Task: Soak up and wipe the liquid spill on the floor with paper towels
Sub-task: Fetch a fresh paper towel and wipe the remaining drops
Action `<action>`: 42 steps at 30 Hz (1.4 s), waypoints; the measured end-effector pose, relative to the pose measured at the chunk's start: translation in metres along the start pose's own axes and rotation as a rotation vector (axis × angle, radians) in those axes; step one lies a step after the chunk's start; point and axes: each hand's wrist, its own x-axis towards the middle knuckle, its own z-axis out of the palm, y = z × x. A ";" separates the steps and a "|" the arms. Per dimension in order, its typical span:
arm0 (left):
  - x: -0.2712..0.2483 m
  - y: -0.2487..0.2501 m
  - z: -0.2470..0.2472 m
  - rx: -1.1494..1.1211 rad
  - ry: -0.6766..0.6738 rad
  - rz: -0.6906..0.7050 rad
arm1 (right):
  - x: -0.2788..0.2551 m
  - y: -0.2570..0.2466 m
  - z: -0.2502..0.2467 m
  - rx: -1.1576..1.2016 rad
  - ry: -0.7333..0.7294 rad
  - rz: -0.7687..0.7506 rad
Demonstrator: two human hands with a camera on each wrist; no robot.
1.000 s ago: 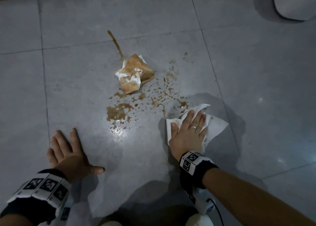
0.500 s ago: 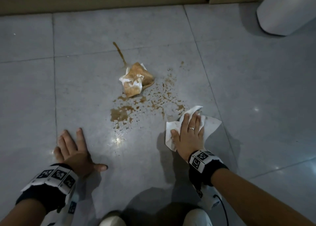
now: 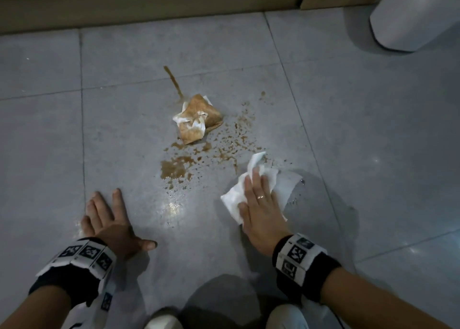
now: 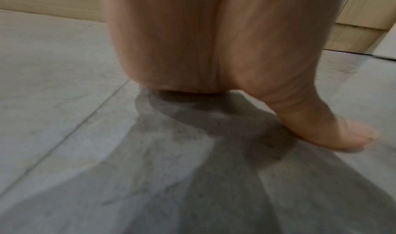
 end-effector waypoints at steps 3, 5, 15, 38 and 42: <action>0.001 0.002 -0.001 0.001 -0.011 -0.005 | -0.006 -0.010 0.025 -0.119 -0.081 0.040; -0.001 0.002 -0.003 -0.025 -0.003 0.009 | 0.000 -0.009 0.032 -0.150 -0.099 0.077; 0.004 -0.002 0.006 -0.069 0.067 0.032 | 0.010 0.042 -0.016 0.002 0.231 0.288; 0.024 -0.017 0.032 -0.230 0.063 0.146 | 0.020 0.063 -0.020 -0.117 -0.053 0.460; 0.022 -0.015 0.029 -0.181 0.083 0.074 | 0.013 0.070 -0.019 -0.162 -0.073 0.383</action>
